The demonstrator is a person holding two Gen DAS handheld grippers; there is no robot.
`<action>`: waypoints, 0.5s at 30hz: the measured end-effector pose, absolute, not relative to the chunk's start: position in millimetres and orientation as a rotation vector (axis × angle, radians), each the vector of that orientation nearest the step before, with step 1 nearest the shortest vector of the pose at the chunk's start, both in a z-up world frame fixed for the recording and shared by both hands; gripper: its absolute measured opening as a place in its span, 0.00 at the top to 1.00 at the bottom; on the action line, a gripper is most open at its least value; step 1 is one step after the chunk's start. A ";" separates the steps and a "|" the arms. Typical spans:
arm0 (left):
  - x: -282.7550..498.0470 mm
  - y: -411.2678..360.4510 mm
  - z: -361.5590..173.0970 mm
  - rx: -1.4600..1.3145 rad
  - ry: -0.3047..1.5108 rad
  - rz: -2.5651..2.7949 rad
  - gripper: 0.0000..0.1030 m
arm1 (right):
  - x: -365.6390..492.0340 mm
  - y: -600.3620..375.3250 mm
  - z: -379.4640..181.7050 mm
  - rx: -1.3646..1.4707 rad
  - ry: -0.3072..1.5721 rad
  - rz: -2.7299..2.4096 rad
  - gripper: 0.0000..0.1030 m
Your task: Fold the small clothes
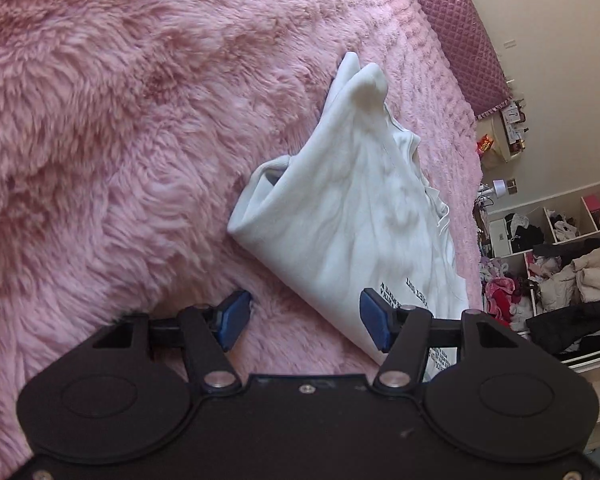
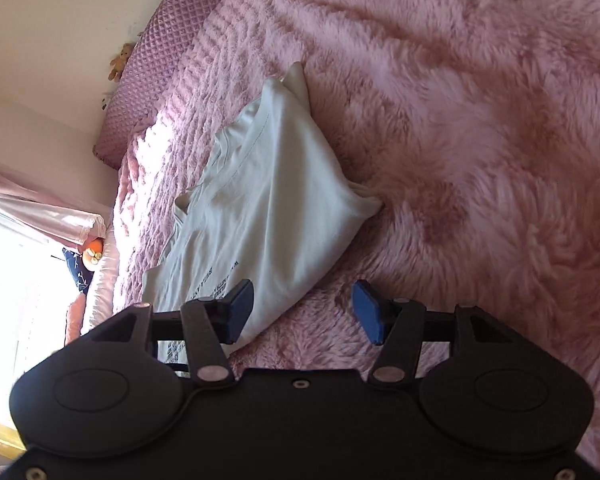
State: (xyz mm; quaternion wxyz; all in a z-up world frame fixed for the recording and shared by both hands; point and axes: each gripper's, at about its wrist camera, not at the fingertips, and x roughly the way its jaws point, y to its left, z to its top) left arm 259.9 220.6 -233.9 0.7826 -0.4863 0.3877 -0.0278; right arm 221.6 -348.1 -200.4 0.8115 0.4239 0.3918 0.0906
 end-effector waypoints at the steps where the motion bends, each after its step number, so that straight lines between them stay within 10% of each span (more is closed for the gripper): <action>1: 263.6 221.3 -235.2 -1.066 0.815 -0.051 0.42 | 224.5 -349.3 -205.6 0.933 0.823 0.171 0.46; 8: 292.2 234.6 -239.8 -1.163 0.728 -0.001 0.57 | 249.0 -349.0 -213.2 1.056 0.702 0.091 0.52; 10: 297.5 235.0 -238.8 -1.165 0.734 0.030 0.85 | 256.4 -347.5 -212.5 1.042 0.724 0.062 0.75; 15: 305.7 236.6 -217.7 -1.161 0.742 0.039 0.92 | 260.4 -346.1 -186.7 0.963 0.706 0.061 0.93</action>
